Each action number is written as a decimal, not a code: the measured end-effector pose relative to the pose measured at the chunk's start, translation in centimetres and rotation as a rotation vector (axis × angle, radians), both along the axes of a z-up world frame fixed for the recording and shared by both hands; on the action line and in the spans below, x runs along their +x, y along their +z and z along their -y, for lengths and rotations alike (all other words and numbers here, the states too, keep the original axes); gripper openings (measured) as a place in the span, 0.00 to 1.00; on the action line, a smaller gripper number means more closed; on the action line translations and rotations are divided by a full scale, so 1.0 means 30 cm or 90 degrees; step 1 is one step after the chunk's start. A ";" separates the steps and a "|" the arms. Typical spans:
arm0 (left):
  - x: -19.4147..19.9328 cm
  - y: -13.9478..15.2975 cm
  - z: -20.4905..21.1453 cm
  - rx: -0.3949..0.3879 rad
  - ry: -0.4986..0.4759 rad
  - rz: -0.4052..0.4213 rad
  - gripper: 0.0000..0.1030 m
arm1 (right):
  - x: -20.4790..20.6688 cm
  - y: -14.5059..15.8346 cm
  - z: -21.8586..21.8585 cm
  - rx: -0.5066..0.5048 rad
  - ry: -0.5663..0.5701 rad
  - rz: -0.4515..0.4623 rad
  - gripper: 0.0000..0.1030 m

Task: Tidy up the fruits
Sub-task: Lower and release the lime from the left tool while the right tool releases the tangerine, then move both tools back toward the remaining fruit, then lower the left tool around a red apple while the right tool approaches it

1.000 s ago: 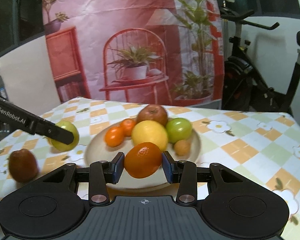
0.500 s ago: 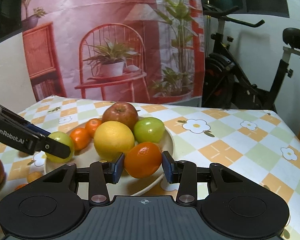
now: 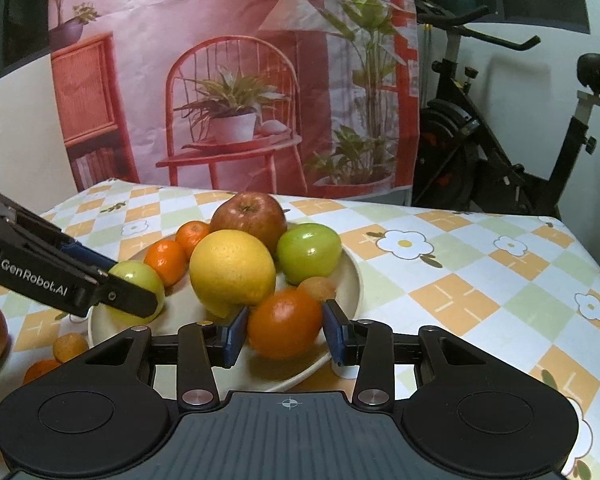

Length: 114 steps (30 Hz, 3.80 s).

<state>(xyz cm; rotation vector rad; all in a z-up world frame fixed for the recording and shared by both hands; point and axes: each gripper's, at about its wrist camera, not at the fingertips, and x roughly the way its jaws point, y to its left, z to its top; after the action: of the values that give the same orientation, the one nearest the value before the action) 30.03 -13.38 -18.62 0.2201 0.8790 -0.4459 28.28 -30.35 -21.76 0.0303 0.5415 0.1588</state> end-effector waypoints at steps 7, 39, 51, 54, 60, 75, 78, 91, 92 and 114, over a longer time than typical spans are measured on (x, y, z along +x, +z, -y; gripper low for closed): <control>-0.003 0.000 0.006 0.004 0.001 0.002 0.49 | -0.015 -0.002 0.017 0.009 0.006 0.003 0.39; -0.199 0.211 -0.356 -0.084 0.182 0.092 0.50 | -0.136 0.033 0.118 0.140 -0.038 0.047 0.56; -0.248 0.211 -0.487 -0.113 0.199 0.044 0.49 | -0.171 0.084 -0.082 0.103 0.053 0.006 0.56; -0.263 0.186 -0.533 -0.133 0.215 0.025 0.40 | -0.180 0.090 -0.159 0.089 0.089 -0.011 0.56; -0.262 0.159 -0.605 -0.164 0.226 0.000 0.37 | -0.190 0.115 -0.274 0.067 0.134 -0.037 0.56; -0.257 0.083 -0.686 -0.237 0.166 -0.050 0.36 | -0.200 0.092 -0.555 -0.012 0.271 -0.122 0.55; -0.257 0.082 -0.676 -0.253 0.144 -0.057 0.36 | -0.199 0.089 -0.603 -0.025 0.298 -0.130 0.56; -0.237 0.031 -0.700 -0.307 0.122 -0.124 0.36 | -0.142 0.080 -0.720 -0.035 0.353 -0.150 0.57; -0.233 0.029 -0.698 -0.308 0.120 -0.128 0.36 | -0.138 0.076 -0.721 -0.034 0.352 -0.151 0.57; -0.213 0.001 -0.682 -0.322 0.109 -0.146 0.28 | -0.112 0.031 -0.695 0.044 0.321 -0.167 0.53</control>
<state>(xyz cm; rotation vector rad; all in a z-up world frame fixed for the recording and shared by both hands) 23.64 7.08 -18.59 -0.3747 0.9696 -0.5237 24.91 -9.50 -20.83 -0.0186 0.7991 0.6724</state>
